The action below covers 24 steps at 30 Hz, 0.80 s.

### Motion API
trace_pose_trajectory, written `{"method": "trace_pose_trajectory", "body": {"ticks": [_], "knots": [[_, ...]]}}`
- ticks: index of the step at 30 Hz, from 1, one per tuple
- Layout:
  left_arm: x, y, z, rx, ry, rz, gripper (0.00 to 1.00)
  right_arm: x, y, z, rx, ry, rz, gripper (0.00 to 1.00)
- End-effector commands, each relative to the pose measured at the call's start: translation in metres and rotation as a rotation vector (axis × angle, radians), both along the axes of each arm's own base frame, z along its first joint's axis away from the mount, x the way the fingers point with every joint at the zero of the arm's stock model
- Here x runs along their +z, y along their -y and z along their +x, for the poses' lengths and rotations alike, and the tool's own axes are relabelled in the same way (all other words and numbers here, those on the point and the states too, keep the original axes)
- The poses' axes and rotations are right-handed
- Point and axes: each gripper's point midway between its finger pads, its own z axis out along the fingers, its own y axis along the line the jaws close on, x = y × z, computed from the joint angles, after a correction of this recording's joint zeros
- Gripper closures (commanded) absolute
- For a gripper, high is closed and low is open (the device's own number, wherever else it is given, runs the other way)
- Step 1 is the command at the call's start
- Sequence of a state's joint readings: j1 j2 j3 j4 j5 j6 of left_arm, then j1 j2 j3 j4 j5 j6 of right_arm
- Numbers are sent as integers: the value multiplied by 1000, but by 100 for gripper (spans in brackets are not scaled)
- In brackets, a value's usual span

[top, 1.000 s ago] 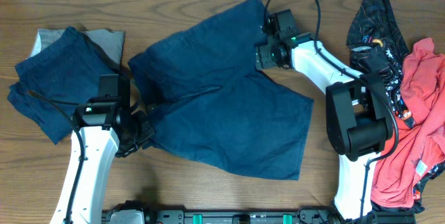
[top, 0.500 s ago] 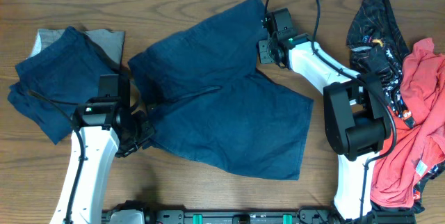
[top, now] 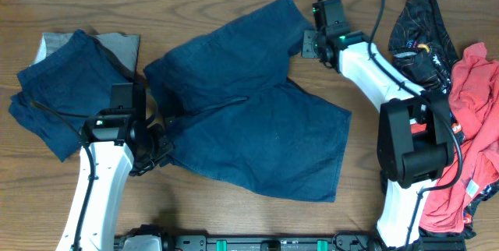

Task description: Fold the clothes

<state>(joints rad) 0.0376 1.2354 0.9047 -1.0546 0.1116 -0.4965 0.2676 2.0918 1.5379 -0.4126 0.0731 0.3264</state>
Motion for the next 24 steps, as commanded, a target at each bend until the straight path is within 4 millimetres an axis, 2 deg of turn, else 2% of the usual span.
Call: {"method": "trace_pose_trajectory", "body": {"ticks": [1,6,10,13,18,22,24], "knots": [[-2,-4,-2,0,-9,20,94,-22,-4,-4,28,-72,88,42],[-2,-4,-2,0,-10,20,94,-45,-13,-1,74,-101,182,31],[-2,-4,-2,0,-10,20,94,-40,-39,10,217,-33,268,19],[-2,-4,-2,0,-10,20,94,-38,-46,17,245,7,282,10],[-2,-4,-2,0,-10,20,94,-42,-57,21,282,30,322,7],[-2,-4,-2,0,-10,20,94,-42,-87,17,424,60,450,7],[-2,-4,-2,0,-10,20,94,-47,-92,18,439,68,461,6]]}}
